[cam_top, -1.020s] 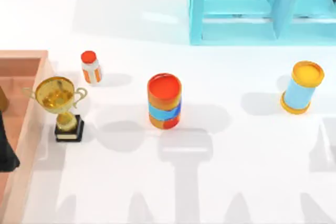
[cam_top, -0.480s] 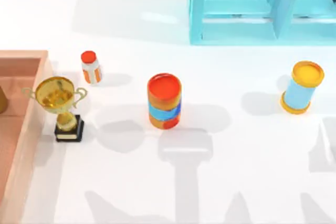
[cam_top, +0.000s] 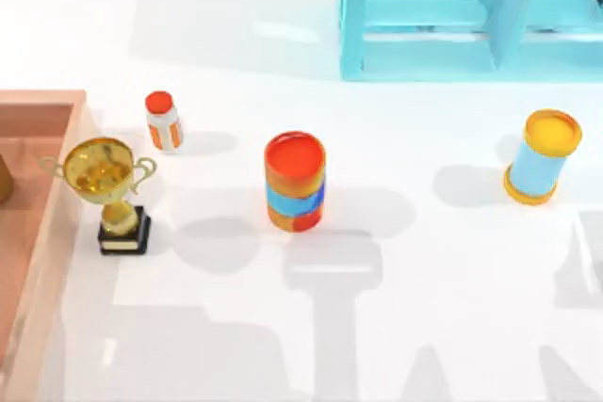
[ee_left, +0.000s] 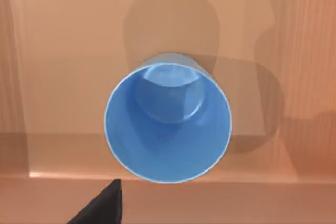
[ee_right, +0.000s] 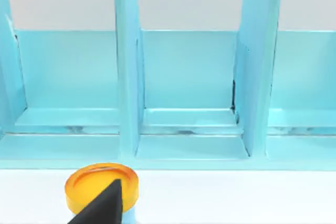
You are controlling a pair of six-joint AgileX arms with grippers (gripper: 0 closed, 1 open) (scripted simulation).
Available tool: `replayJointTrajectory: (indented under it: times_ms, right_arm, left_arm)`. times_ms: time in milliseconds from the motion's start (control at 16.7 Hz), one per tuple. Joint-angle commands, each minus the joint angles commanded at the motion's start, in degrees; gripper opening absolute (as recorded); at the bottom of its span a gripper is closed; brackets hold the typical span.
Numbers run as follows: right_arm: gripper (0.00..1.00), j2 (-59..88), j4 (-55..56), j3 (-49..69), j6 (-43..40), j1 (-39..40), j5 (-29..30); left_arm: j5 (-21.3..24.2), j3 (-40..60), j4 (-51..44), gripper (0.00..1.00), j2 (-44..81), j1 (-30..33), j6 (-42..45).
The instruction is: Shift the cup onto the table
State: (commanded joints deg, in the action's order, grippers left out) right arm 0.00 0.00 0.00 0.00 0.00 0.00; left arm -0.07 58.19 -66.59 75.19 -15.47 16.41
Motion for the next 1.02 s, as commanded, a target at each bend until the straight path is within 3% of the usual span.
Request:
replayJointTrajectory:
  times_ms: [240,600,1020]
  right_arm:
    - [1.00,0.00,0.00,0.00,0.00,0.00,0.00]
    - [1.00,0.00,0.00,0.00,0.00,0.00,0.00]
    - [1.00,0.00,0.00,0.00,0.00,0.00,0.00]
  left_arm:
    - [0.03,5.18,-5.60,1.00,5.66,-1.35,1.50]
    - [0.02,4.21,-4.64,1.00,5.86,-1.18,1.42]
    - [0.02,-8.01,13.31,1.00,10.53,-1.57,1.79]
